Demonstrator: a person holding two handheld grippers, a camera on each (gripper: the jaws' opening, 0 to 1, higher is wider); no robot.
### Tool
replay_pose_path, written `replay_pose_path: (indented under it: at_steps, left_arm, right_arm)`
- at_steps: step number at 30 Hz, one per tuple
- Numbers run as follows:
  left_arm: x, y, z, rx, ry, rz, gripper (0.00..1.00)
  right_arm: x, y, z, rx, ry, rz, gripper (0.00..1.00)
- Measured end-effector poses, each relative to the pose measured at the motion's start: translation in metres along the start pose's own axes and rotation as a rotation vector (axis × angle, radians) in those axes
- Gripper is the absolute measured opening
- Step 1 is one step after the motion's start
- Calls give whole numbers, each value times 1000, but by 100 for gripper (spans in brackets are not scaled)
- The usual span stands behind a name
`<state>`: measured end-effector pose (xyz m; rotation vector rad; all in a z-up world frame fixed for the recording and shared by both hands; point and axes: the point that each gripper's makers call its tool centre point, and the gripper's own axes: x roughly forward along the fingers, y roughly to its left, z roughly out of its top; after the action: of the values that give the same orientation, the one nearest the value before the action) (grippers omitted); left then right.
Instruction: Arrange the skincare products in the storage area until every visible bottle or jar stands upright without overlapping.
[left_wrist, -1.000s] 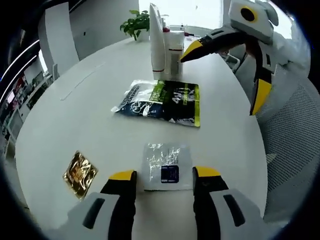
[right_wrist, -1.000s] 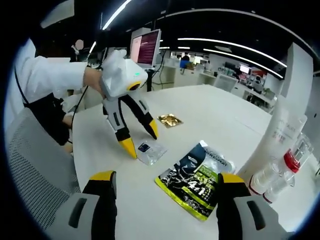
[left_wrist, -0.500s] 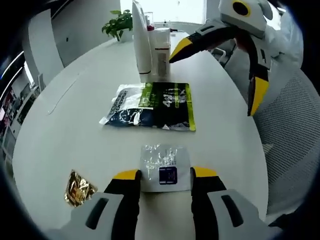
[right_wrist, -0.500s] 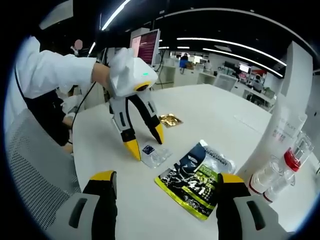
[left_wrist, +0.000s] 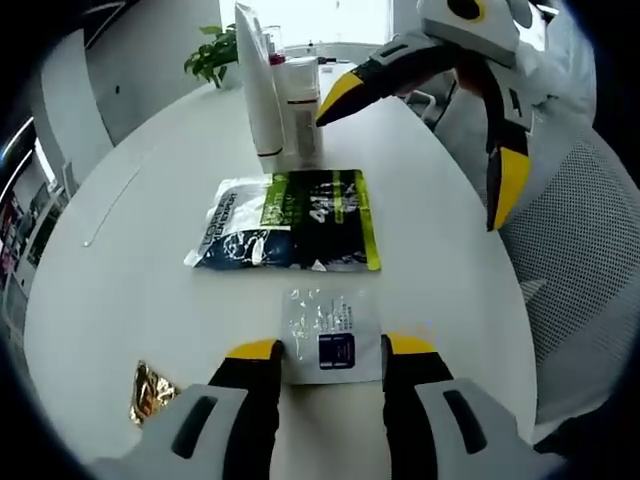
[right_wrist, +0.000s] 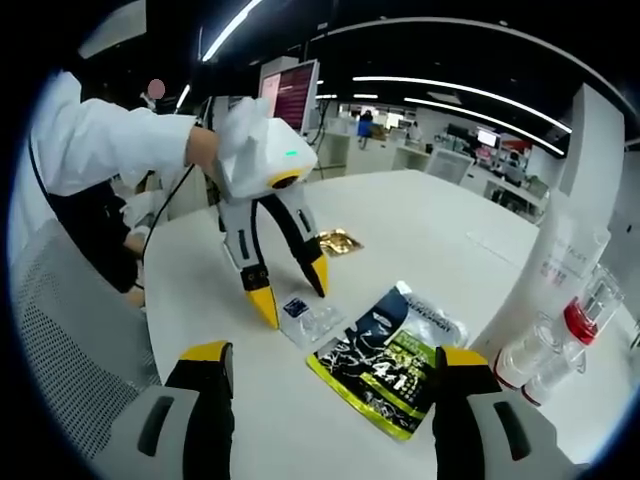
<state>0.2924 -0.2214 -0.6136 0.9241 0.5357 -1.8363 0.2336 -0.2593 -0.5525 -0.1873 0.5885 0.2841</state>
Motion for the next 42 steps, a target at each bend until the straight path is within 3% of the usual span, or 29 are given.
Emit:
replay_pose_path:
  at_steps: [7,12,16,23,27,31,33,36,41,42]
  left_arm:
    - [0,1,2,1,-3,2,41]
    - [-2,2,5,5,-12,10,49]
    - [-4,0,9,16,-17,22,49]
    - [-22,8,25,-73,-93,128,53]
    - [-35,11,27,-151,-133,208,63]
    - [-48,3,26,-183,-134,261,67]
    - [-53,2,25,-249,-143,310,67]
    - [-57,-7,28,-329,-201,335,72]
    - [-67,-20,23,-350,-183,371,79]
    - [-72,-21,25,-368,-202,388,81]
  right_arm:
    - [-1,-1,0,2,2,-3,79]
    - [-1,-1,1,8,-4,-3,80]
    - [-2,-1,1,7,-5,-5,81]
    - [-3,-1,4,-1,-17,-10,84]
    - [-3,-4,4,0,-21,-17,85]
    - [-7,-3,5,-19,-25,-21,87]
    - [-6,-4,4,-63,-17,-35,87]
    - [-8,-1,8,-71,-34,-26,88]
    - [-20,3,10,-77,-32,-25,93]
    - [-26,0,11,-98,-34,-46,94]
